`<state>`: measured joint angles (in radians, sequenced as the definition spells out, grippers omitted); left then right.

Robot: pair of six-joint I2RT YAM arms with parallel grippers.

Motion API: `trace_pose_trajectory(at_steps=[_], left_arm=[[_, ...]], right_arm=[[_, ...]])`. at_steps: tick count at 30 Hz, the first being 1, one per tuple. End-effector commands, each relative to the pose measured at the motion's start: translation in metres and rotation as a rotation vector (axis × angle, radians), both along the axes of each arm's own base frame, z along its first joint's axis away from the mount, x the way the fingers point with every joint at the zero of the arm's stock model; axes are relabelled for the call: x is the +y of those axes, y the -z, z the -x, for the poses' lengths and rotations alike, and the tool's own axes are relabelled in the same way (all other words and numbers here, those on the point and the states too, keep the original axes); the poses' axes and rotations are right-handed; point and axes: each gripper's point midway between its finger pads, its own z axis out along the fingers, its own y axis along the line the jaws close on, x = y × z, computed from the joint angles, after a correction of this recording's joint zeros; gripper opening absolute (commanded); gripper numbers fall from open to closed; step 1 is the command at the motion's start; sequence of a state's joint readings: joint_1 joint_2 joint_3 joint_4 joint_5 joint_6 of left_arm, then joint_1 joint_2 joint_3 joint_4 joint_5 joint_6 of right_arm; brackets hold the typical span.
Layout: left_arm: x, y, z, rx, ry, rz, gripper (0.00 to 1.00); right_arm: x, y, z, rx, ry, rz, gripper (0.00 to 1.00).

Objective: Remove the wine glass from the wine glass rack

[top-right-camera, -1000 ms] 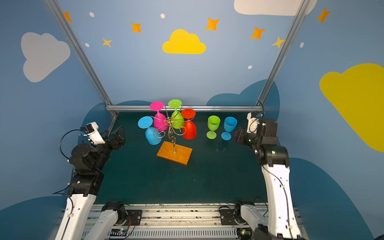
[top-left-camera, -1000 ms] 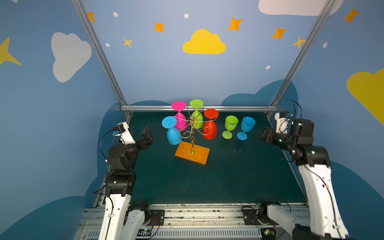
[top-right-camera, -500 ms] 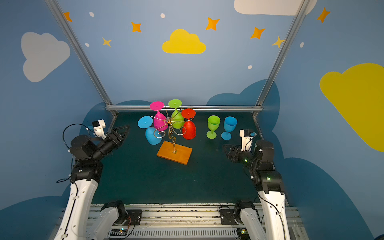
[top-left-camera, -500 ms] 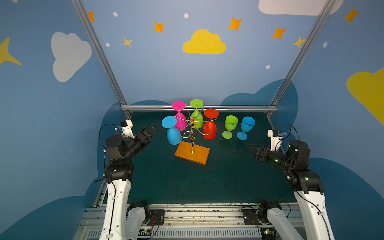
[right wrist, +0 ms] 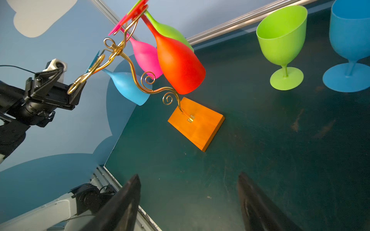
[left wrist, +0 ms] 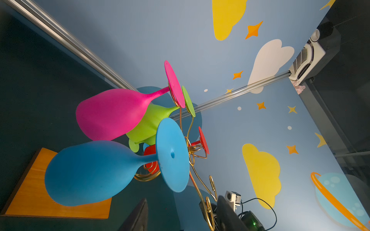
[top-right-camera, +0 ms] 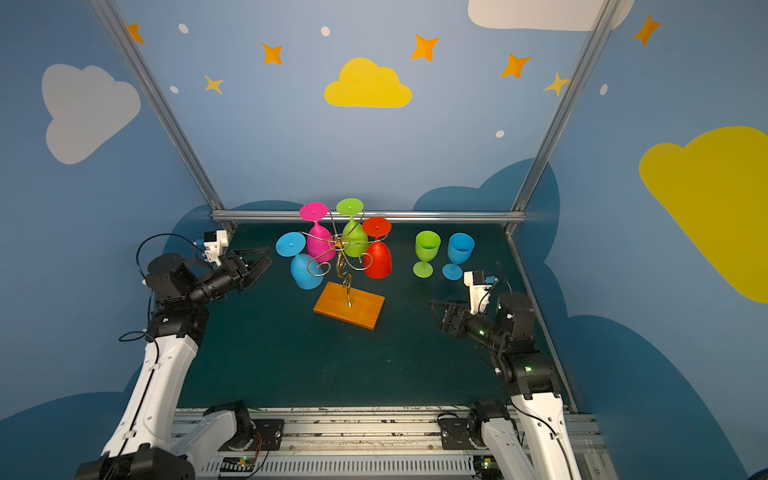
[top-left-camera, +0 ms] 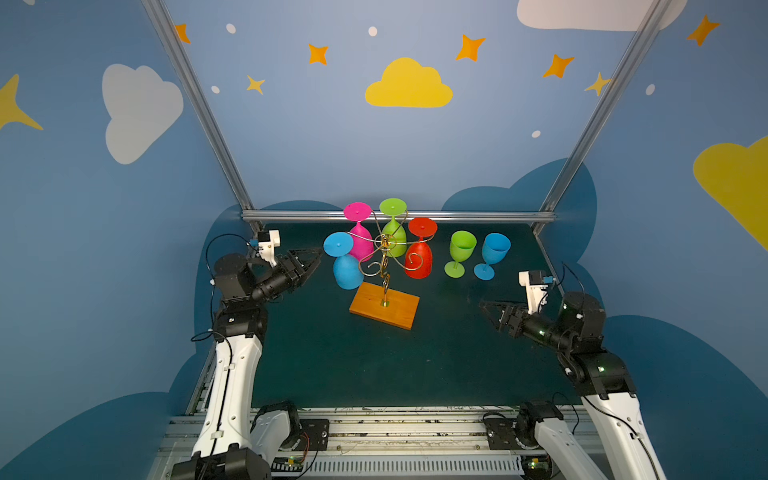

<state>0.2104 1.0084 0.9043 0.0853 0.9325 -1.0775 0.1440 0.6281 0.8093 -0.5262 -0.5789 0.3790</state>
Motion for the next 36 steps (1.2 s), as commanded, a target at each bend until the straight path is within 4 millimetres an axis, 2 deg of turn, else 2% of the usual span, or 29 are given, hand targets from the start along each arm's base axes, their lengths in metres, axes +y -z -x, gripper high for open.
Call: trace_pose_trajectory(at_steps=[1,11,20,24,30,36], left_arm=[[-0.006,-0.012,0.000,-0.046,0.051,-0.019,0.53],[-0.014,0.001,-0.021,-0.021,0.076,-0.036,0.46],[-0.023,0.000,-0.032,-0.023,0.094,-0.024,0.37],[-0.024,-0.001,-0.035,-0.024,0.095,-0.018,0.32],[-0.025,0.000,-0.035,-0.015,0.100,-0.006,0.21],[-0.025,-0.005,-0.033,-0.018,0.093,0.013,0.15]], right_arm=[[0.002,-0.007,-0.001,-0.037,0.007,-0.014,0.77],[0.004,-0.005,0.001,-0.032,0.007,-0.010,0.78],[0.007,-0.004,-0.001,-0.025,0.000,-0.021,0.78],[0.007,-0.004,-0.001,-0.025,0.001,-0.021,0.78],[0.007,-0.003,-0.001,-0.022,0.000,-0.023,0.78],[0.007,0.000,-0.002,-0.014,0.004,-0.025,0.78]])
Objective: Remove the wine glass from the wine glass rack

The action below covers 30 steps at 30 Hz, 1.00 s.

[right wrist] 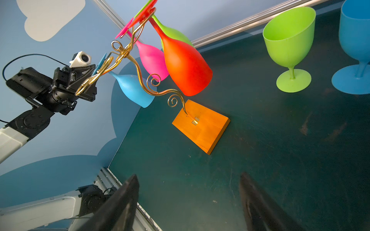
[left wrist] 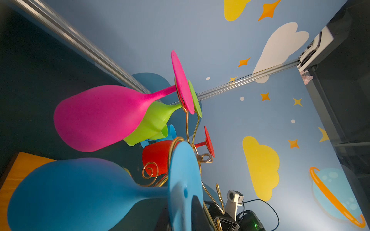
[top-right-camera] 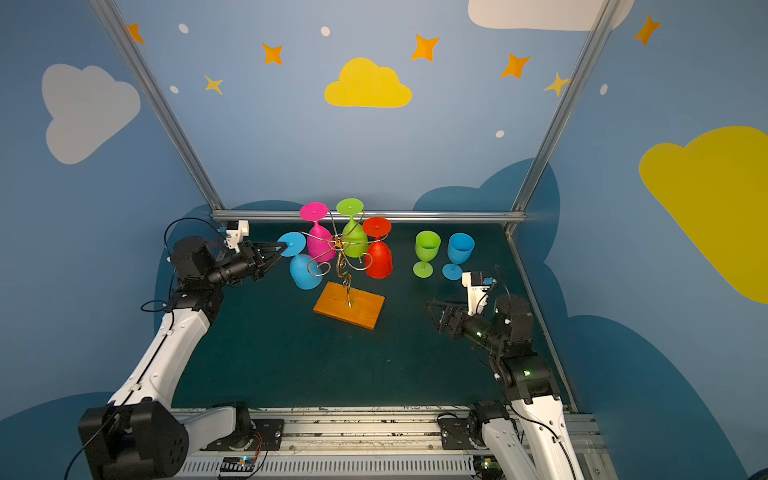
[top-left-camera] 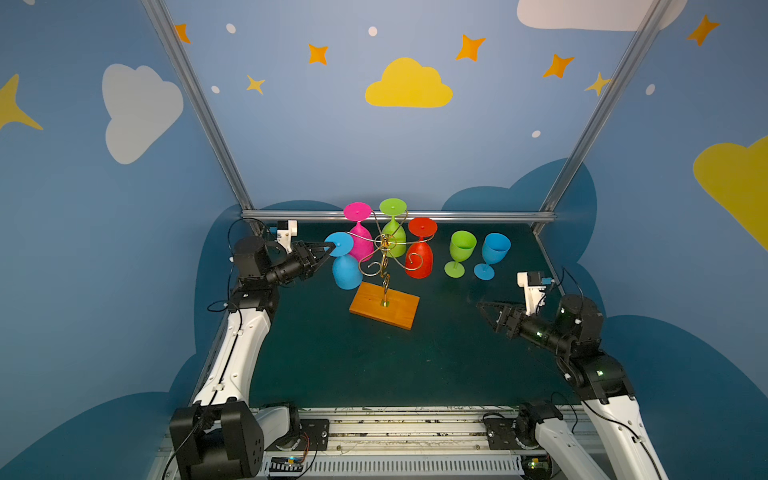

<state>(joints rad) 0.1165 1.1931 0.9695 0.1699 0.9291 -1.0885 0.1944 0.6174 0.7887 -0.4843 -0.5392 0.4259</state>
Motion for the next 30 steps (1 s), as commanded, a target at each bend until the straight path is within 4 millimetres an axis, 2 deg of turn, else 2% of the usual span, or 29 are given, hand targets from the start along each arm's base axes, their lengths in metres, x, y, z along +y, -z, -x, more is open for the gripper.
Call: trace_pose_trajectory(at_steps=[1,11,22,30], left_arm=[[-0.001,-0.018,0.004,-0.057,0.001,0.008,0.14],[0.000,-0.029,0.008,-0.062,-0.010,0.039,0.03],[0.001,-0.043,0.015,-0.070,-0.015,0.065,0.03],[0.004,-0.038,0.007,-0.044,-0.038,0.070,0.03]], right_arm=[[0.001,0.001,-0.002,-0.009,0.004,-0.006,0.78],[-0.001,0.002,0.000,-0.009,0.008,-0.003,0.78],[-0.002,0.002,0.005,-0.009,0.011,-0.003,0.78],[-0.003,0.000,0.009,-0.010,0.016,-0.006,0.78]])
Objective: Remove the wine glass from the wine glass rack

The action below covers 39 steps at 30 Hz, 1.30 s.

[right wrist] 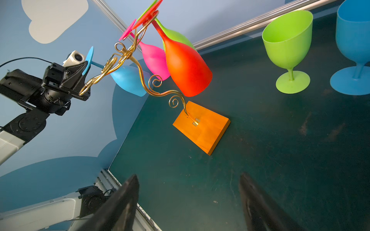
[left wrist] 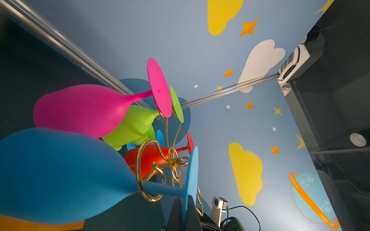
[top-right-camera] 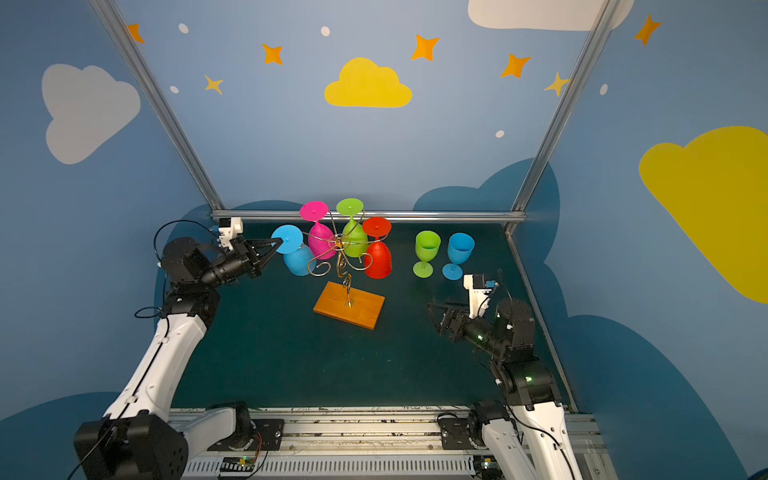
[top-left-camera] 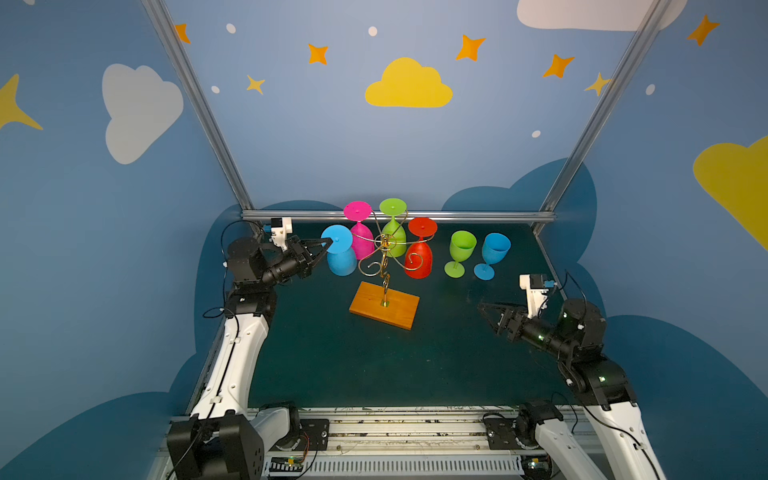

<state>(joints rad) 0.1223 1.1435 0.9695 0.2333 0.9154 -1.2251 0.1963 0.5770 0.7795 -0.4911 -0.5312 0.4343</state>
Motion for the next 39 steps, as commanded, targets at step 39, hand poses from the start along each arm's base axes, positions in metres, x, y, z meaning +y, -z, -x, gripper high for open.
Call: trace_pose_trajectory(at_steps=[39], left_arm=[[-0.031,-0.014,-0.036,-0.036,0.055,0.005,0.03]], right_arm=[[-0.003,0.007,0.003,0.025,0.024,0.002,0.78]])
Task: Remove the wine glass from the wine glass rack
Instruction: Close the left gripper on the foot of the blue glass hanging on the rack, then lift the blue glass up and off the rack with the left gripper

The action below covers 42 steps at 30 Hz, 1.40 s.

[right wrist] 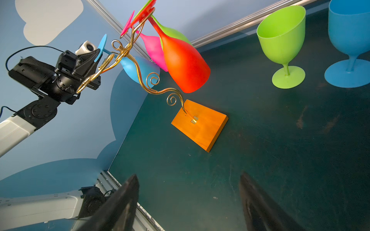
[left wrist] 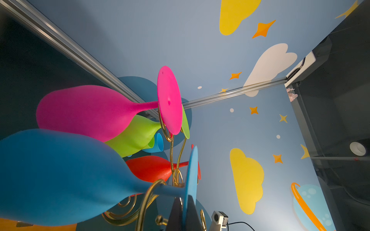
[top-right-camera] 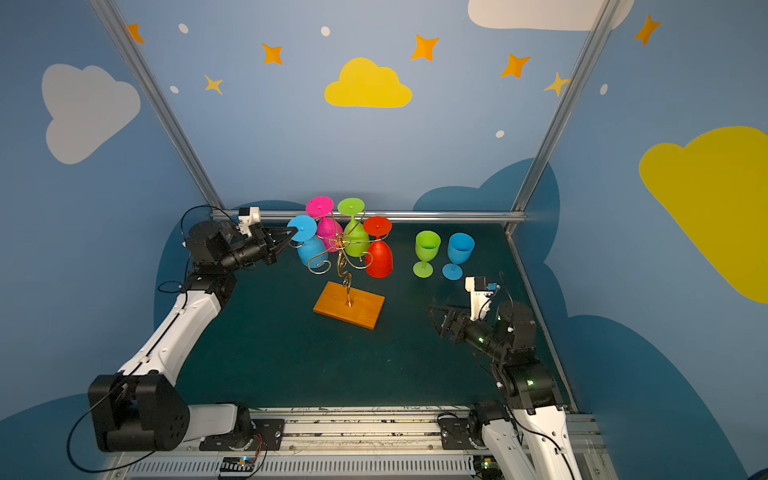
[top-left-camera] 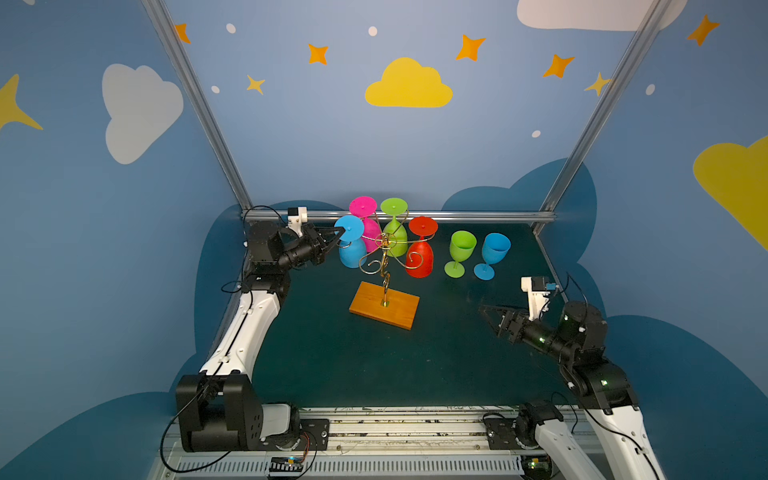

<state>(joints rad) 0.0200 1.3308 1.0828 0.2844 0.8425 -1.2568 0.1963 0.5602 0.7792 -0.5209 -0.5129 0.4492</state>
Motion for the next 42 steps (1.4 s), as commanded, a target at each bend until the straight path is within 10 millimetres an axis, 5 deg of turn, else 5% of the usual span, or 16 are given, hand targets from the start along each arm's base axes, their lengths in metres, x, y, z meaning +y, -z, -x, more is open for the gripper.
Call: trace_pose_trajectory(at_steps=[1,27,37,42], left_arm=[[-0.006,-0.020,0.012,-0.084,0.035,-0.015,0.03],[-0.010,0.003,0.073,-0.068,0.102,-0.078,0.03],[0.046,0.014,0.100,-0.073,-0.136,-0.129,0.03],[0.074,-0.011,0.109,-0.126,-0.227,-0.153,0.03]], right_arm=[[0.000,0.005,0.000,0.003,0.002,0.004,0.78],[-0.001,0.010,0.004,0.020,0.005,-0.002,0.78],[-0.001,0.007,0.005,0.012,0.004,0.003,0.78],[0.001,0.001,0.004,0.000,-0.006,0.001,0.78]])
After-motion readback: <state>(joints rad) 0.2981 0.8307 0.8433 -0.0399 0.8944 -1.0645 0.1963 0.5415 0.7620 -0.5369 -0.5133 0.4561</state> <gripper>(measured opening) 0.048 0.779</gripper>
